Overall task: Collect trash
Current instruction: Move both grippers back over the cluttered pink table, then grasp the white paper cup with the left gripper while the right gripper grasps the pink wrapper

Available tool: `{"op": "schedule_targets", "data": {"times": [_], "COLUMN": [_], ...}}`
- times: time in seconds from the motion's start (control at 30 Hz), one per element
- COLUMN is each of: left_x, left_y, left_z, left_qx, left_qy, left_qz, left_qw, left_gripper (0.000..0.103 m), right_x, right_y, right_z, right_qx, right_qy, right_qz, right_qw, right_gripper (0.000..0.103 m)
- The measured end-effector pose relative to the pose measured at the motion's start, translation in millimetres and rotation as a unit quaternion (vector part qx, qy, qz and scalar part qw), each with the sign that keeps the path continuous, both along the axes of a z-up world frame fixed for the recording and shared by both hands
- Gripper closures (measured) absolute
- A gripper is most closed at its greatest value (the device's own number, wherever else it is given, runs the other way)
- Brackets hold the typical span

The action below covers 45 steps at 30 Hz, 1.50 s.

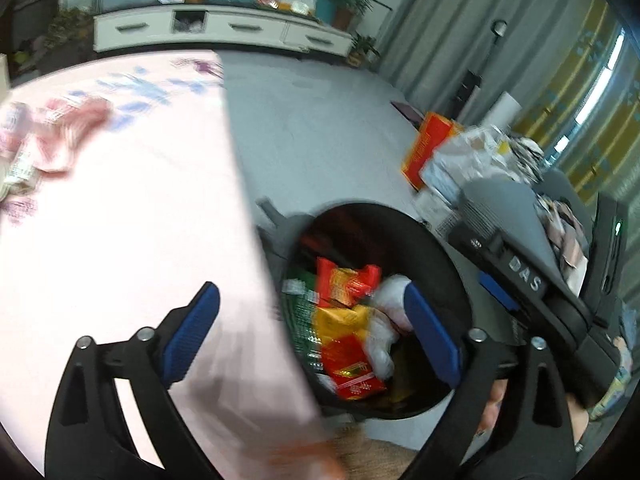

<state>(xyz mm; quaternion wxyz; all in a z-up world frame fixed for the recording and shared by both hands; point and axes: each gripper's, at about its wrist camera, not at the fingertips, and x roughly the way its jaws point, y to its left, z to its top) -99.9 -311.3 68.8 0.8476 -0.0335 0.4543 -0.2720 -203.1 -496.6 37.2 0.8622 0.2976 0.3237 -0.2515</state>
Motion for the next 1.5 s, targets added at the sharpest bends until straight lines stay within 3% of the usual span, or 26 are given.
{"op": "schedule_targets", "data": {"times": [0.2, 0.37, 0.5, 0.63, 0.77, 0.9, 1.17, 1.2, 1.33, 1.4, 1.5], "left_x": [32, 71, 107, 135, 155, 173, 191, 193, 195, 195, 193], "left_y": [99, 199, 288, 315, 308, 291, 292, 298, 305, 306, 310], "left_z": [27, 40, 28, 14, 0, -10, -39, -42, -45, -47, -50], "left_qx": [0.042, 0.076, 0.052, 0.017, 0.002, 0.015, 0.035, 0.021, 0.000, -0.007, -0.022], "left_qy": [-0.053, -0.083, -0.046, -0.010, 0.002, 0.004, 0.036, 0.040, 0.048, 0.053, 0.059], "left_qz": [0.087, 0.201, 0.299, 0.288, 0.266, 0.236, 0.219, 0.228, 0.236, 0.229, 0.232], "left_qw": [0.9939, 0.9731, 0.9519, 0.9574, 0.9639, 0.9717, 0.9745, 0.9727, 0.9706, 0.9720, 0.9708], "left_gripper": [0.005, 0.004, 0.004, 0.004, 0.004, 0.004, 0.004, 0.005, 0.053, 0.067, 0.072], "right_x": [9, 24, 49, 92, 160, 226, 308, 308, 313, 313, 313], "right_y": [19, 51, 87, 123, 177, 222, 280, 281, 287, 292, 298], "right_z": [6, 13, 16, 22, 32, 35, 4, 3, -3, -8, -16], "right_qx": [-0.033, -0.067, -0.061, -0.056, -0.030, 0.001, 0.003, 0.007, 0.014, 0.012, -0.002], "right_qy": [0.006, 0.005, 0.010, 0.034, 0.024, 0.020, 0.072, 0.072, 0.072, 0.079, 0.092], "right_qz": [0.015, 0.050, 0.113, 0.139, 0.227, 0.284, 0.337, 0.342, 0.348, 0.358, 0.362], "right_qw": [0.999, 0.997, 0.992, 0.988, 0.973, 0.959, 0.939, 0.937, 0.935, 0.930, 0.928], "right_gripper": [0.011, 0.011, 0.011, 0.011, 0.011, 0.011, 0.011, 0.011, 0.015, 0.034, 0.058]}}
